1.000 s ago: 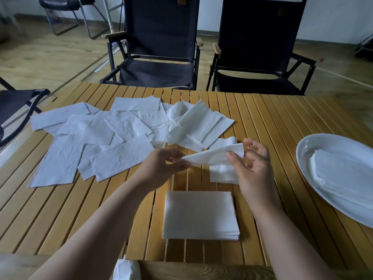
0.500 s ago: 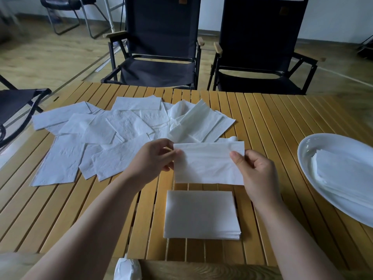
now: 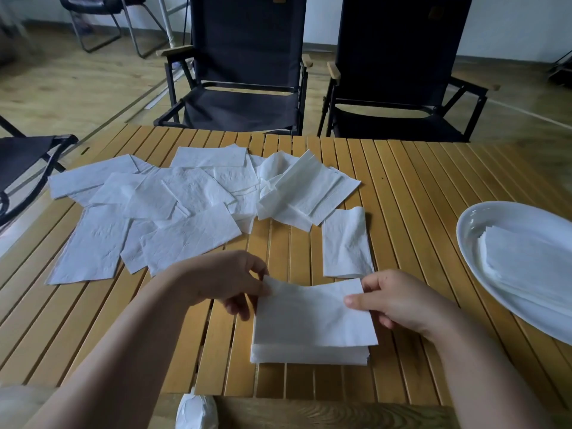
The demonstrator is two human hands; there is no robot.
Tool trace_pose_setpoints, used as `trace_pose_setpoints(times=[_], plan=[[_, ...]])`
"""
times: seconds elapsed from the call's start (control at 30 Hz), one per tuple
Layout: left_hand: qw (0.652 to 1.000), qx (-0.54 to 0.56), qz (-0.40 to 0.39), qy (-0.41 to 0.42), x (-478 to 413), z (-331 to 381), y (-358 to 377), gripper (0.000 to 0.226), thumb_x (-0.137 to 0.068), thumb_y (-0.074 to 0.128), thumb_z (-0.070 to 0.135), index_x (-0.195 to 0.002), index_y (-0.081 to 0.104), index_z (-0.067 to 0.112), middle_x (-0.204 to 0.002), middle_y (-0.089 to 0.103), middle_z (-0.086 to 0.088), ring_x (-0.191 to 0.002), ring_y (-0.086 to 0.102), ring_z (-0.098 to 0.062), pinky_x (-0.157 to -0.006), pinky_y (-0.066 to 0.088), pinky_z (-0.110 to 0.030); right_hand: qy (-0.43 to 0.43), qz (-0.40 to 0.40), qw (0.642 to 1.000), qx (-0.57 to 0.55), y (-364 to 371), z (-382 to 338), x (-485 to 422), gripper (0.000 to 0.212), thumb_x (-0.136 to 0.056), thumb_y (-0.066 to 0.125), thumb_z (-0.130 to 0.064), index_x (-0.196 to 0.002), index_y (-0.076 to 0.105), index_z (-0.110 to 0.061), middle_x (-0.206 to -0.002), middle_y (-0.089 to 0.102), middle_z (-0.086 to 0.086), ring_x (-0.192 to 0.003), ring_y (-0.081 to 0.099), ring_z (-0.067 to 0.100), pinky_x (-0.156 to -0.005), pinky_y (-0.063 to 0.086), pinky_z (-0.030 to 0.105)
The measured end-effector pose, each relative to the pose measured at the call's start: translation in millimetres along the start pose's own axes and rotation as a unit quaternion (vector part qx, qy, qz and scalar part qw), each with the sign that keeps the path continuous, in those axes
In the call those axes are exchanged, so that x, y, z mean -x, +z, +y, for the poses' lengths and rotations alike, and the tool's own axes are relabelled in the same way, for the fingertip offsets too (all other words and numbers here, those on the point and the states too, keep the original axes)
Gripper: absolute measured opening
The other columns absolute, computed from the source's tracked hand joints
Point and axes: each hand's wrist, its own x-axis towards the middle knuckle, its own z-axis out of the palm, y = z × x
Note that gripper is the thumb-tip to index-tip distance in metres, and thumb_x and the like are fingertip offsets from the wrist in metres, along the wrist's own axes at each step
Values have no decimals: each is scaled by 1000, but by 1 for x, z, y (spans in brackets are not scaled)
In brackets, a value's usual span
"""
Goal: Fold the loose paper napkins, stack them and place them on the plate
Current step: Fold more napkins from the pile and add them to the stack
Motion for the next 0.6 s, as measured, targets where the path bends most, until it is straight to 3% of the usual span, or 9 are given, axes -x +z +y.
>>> trace_pose_setpoints(times=[0.1,0.17,0.2,0.33,0.6], plan=[[999,-40,-2,-13,-2,-1,3,16,-95,65,24,-103,65,10,-80,76,-6,-60,69,-12,-54,52,-21,14,-15,1000,12,4,0,-2,21,-81,80,-38,-85,78,-17,-74,74,-1,-52,58,8,-56,39,24],[997,-70,0,-22,-5,-2,5,14,-95,65,26,-98,64,12,-79,76,-5,-59,68,-10,-53,51,-19,22,-4,999,44,6,-1,-4,28,-78,81,-43,-81,76,-15,-77,75,-2,-67,68,15,-62,47,32],[996,-80,1,-27,-6,-3,6,13,-95,65,25,-95,63,12,-78,75,-4,-58,68,-10,-52,50,-18,25,1,998,59,7,-1,-5,32,-78,81,-45,-77,74,-14,-74,75,-1,-67,68,17,-64,49,35],[994,-102,14,-45,-12,-4,7,15,-95,65,23,-87,60,11,-69,72,-4,-52,64,-11,-48,48,-19,44,18,995,91,10,-4,-6,37,-78,80,-48,-65,63,-17,-55,63,-2,-40,42,8,-51,35,24],[986,-155,62,-27,-14,-6,7,22,-91,70,33,-83,62,14,-64,70,0,-49,61,-8,-44,41,-15,54,41,993,98,12,-6,-7,40,-76,82,-47,-65,58,-17,-56,57,-1,-45,43,13,-51,35,25]])
